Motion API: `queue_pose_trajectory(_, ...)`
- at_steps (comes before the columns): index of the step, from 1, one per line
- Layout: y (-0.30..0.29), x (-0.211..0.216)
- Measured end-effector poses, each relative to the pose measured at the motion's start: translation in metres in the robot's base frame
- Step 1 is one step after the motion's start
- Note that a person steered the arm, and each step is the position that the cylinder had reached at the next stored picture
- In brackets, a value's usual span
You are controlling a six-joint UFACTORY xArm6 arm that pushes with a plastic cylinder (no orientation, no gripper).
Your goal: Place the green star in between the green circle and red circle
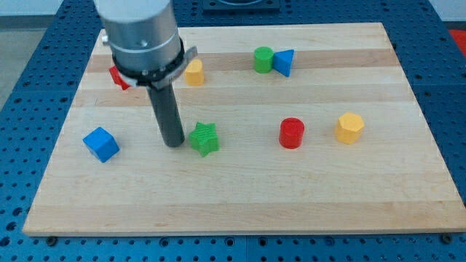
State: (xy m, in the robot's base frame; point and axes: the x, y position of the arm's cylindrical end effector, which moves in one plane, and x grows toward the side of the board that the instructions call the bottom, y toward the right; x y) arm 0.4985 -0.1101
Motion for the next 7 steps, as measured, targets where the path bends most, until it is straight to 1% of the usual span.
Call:
queue_pose_trajectory(1,0.006,0.034)
queue_pose_trajectory(2,0.043,0.029)
queue_pose_trajectory(3,0.063,0.001)
queue_pose_trajectory(4,0.075,-0.013)
queue_pose_trajectory(5,0.044,0.011)
queue_pose_trajectory(6,0.01,0.006)
queue_pose_trajectory(7,0.013,-0.03)
